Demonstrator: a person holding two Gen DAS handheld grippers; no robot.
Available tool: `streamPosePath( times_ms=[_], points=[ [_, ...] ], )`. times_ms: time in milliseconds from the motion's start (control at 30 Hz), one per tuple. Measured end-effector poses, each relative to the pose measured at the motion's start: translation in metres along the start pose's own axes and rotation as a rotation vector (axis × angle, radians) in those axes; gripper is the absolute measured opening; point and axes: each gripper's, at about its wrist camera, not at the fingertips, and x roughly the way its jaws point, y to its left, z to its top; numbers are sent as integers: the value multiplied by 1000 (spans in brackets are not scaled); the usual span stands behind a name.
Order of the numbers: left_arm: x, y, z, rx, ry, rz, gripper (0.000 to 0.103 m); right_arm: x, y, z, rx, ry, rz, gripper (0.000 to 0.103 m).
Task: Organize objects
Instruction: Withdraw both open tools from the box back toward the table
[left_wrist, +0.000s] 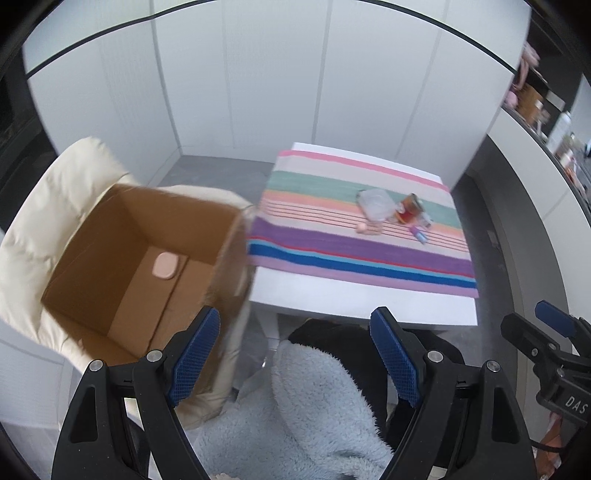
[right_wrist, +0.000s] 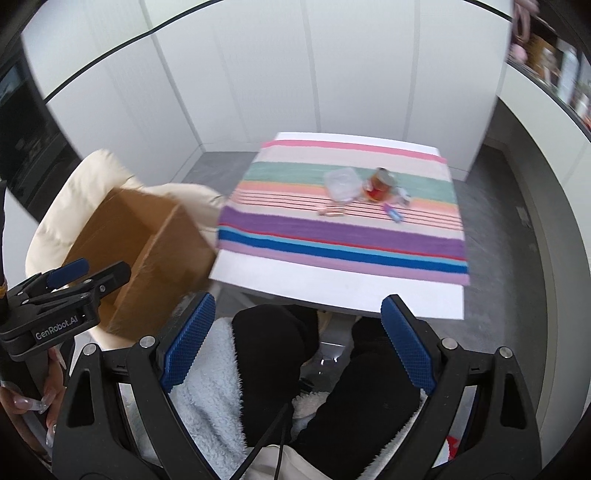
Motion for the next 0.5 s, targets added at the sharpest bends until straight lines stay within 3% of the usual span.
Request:
streamPosePath(
  times_ms=[500],
  points=[
    [31, -75, 27, 104, 10, -66, 85, 11, -107, -10, 188, 4, -143, 93]
  ],
)
